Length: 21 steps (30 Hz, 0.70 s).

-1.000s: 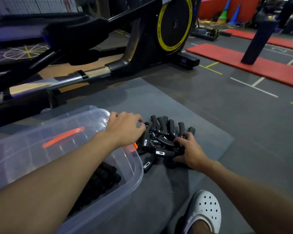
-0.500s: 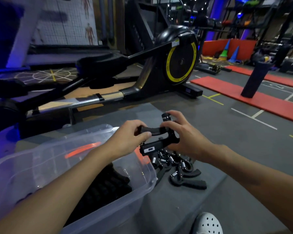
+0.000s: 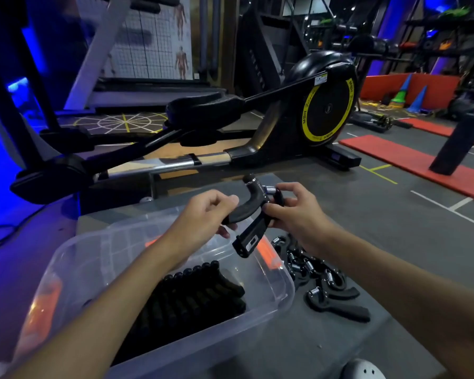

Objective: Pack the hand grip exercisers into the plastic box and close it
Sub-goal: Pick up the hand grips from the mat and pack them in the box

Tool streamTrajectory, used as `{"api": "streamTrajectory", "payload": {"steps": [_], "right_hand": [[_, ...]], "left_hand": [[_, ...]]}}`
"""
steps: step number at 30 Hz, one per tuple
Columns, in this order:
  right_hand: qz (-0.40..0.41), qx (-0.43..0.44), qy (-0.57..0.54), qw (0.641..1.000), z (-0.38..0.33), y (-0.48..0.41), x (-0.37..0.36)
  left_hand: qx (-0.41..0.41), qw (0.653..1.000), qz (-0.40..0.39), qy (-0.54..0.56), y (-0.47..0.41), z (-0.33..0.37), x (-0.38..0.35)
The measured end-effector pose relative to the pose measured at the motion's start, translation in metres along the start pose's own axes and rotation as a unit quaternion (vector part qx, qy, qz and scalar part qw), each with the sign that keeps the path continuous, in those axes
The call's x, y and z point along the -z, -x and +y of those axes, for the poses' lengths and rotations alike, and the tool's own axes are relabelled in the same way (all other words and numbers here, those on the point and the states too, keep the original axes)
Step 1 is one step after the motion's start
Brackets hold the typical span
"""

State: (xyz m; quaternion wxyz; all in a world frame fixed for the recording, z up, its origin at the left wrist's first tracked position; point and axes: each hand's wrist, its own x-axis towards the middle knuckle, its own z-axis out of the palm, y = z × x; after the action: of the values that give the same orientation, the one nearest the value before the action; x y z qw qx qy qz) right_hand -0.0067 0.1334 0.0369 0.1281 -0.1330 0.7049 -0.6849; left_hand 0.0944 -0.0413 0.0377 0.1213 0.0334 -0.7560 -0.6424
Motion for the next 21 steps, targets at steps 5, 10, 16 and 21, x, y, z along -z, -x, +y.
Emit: {"api": "streamTrajectory", "payload": {"steps": [5,10,16,21], "right_hand": [[-0.084,-0.028,0.039,0.995,0.015,0.0,-0.013],[-0.119,-0.043,0.061,0.99,0.028,-0.007,-0.019],[-0.085,0.002,0.241,0.967,0.043,-0.012,-0.015],[-0.113,0.016,0.321,0.94,0.073,-0.003,-0.017]], "left_hand": [[0.003,1.0,0.004,0.026,-0.013,-0.02,0.013],[-0.034,0.999,0.011,-0.02,-0.02,-0.034,0.007],[-0.024,0.993,0.083,-0.076,-0.032,-0.062,0.013],[0.024,0.978,0.133,-0.156,-0.037,-0.106,0.002]]}}
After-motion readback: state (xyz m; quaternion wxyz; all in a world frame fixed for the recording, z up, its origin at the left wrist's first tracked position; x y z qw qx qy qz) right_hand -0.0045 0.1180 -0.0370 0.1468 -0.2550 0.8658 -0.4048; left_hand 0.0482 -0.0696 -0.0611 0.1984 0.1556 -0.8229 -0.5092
